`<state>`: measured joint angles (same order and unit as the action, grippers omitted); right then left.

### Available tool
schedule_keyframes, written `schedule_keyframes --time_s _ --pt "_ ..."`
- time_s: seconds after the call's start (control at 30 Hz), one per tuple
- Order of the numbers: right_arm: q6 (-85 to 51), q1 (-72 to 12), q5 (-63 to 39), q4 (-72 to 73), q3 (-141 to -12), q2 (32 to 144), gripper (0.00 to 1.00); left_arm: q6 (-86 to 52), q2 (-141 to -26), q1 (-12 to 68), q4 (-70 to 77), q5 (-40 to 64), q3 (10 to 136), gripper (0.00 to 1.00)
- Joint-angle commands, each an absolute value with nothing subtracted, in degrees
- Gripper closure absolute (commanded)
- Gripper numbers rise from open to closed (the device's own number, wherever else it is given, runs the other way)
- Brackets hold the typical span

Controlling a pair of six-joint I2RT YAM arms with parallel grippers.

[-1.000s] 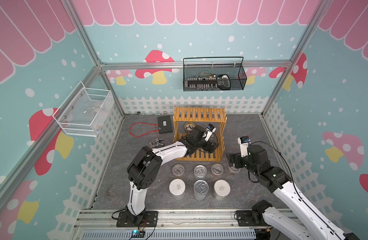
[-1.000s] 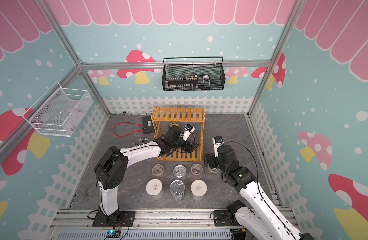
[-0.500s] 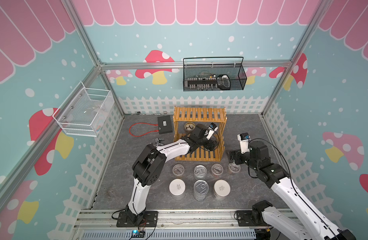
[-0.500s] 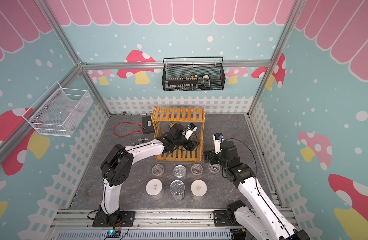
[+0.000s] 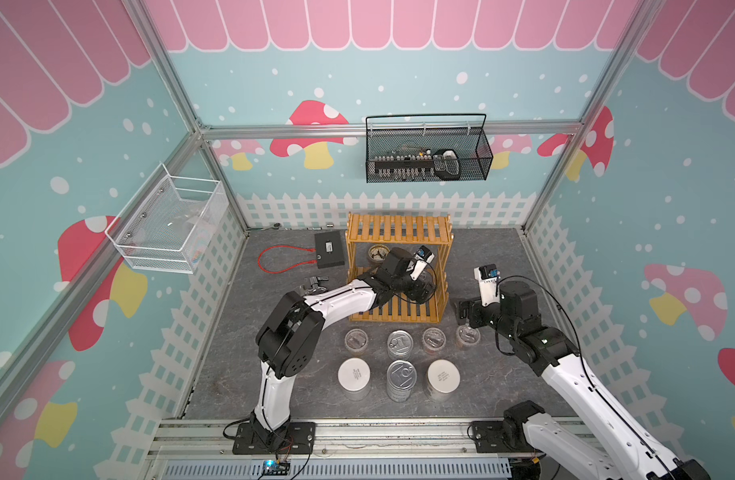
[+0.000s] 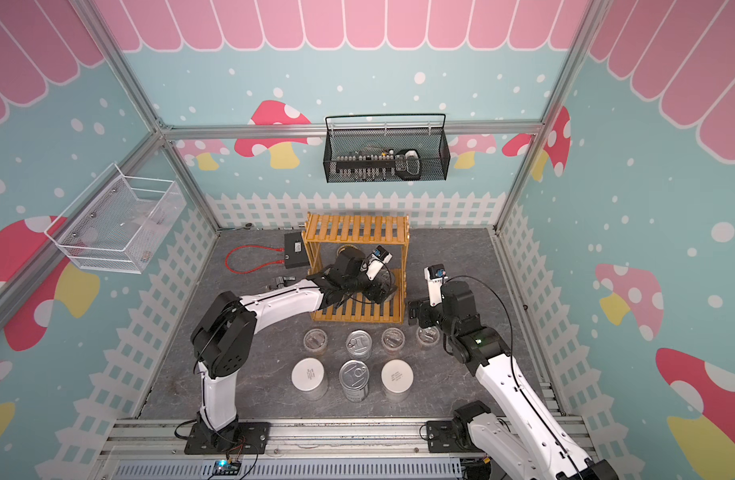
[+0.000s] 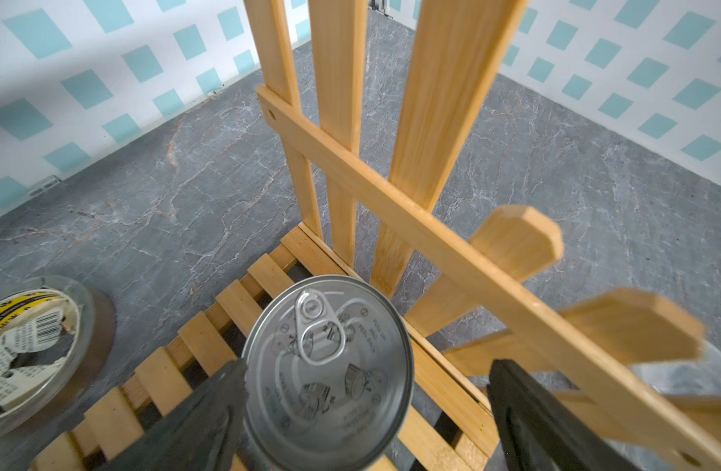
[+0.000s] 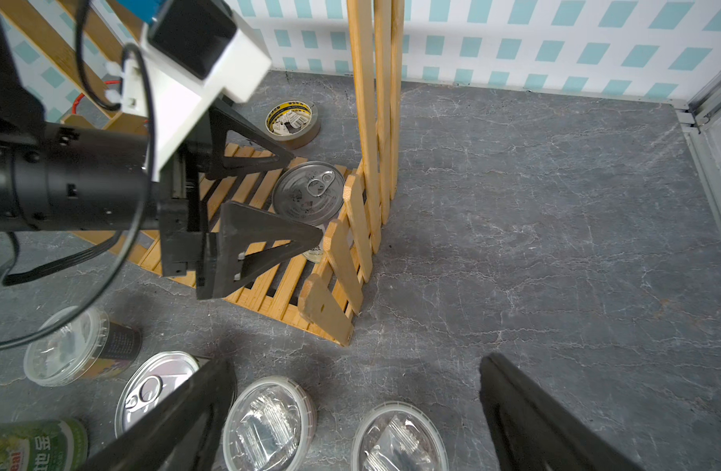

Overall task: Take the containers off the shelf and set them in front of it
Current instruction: 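Pick up a container from the shelf.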

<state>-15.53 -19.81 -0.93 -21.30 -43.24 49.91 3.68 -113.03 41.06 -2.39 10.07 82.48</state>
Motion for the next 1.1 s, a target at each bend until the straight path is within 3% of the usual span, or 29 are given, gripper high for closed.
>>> schedule_keyframes --time_s 0.0,0.7,0.8,0.93,1.07 --pt "-14.9 -19.3 -1.8 -19.7 -42.8 50.4 0.01 4.4 -110.4 41.1 -3.3 8.5 80.8 0.03" --pt "-14.2 -19.0 -2.1 -19.2 -43.3 50.7 0.01 3.5 -120.0 39.7 -5.1 11.3 86.8 0.03" --pt "-14.0 -18.9 -2.2 -19.2 -43.3 50.8 0.01 3.7 -120.7 39.4 -5.0 11.5 87.9 0.09" --pt "-13.7 -18.7 -2.2 -19.2 -43.3 50.8 0.01 4.1 -121.0 39.2 -5.1 11.6 88.4 0.28" --pt "-13.5 -18.5 -2.2 -18.6 -43.2 51.3 0.01 4.2 -119.4 39.1 -5.1 10.9 86.8 0.30"
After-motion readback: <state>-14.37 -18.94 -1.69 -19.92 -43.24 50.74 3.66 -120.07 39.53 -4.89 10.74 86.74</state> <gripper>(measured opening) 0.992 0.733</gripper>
